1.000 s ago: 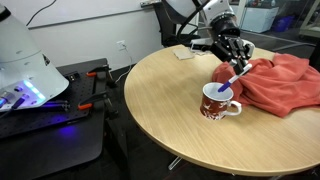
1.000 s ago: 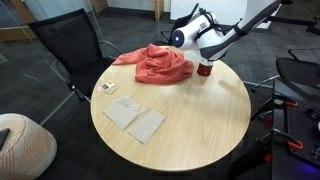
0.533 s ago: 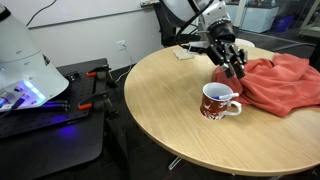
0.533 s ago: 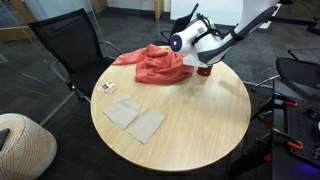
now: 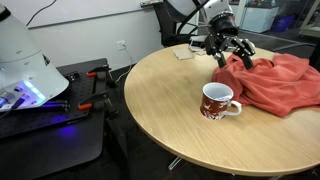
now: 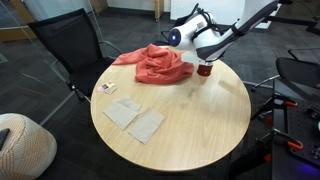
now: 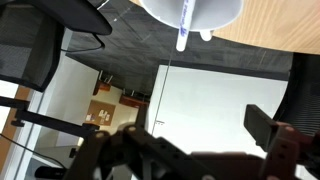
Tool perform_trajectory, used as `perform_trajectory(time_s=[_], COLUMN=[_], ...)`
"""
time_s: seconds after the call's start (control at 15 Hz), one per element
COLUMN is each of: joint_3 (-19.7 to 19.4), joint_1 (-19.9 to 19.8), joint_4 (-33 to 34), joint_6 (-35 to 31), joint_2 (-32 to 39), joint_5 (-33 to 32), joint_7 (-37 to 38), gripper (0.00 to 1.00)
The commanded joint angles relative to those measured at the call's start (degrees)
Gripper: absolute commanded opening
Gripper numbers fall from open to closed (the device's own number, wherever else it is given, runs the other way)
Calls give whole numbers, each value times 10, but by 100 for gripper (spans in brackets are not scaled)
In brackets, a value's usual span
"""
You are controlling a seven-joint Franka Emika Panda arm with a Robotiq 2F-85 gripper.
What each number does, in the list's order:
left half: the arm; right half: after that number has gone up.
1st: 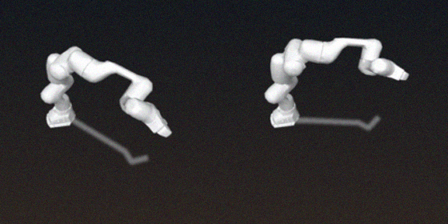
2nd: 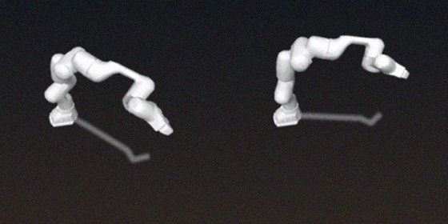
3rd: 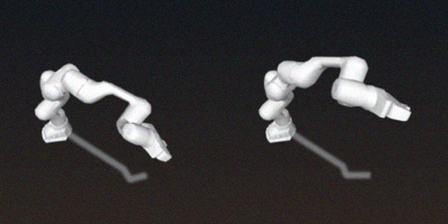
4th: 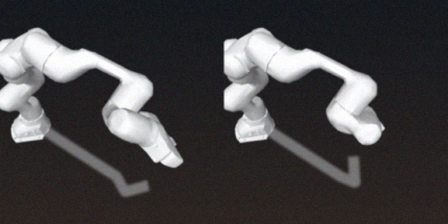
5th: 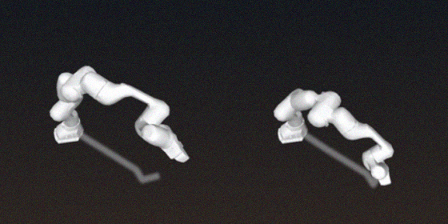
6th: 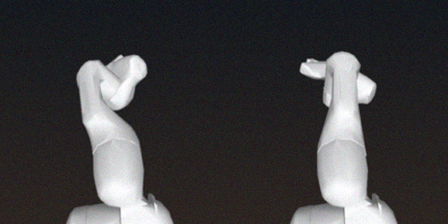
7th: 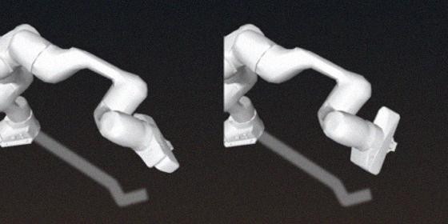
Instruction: Put the marker in the mug
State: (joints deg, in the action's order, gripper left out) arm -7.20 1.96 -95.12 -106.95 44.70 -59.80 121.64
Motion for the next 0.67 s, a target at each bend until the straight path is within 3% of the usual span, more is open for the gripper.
perform_trajectory(time_s=[0.0,0.33,0.4,0.6], joint_3=[7,15,10,12], joint_1=[-1,-5,-2,-2], joint_4=[-41,-71,-33,-48], joint_6=[-3,-12,1,0], joint_2=[-61,-109,-70,-87], joint_5=[7,2,1,1], joint_7=[-3,-21,-3,-11], gripper=[100,100,100,100])
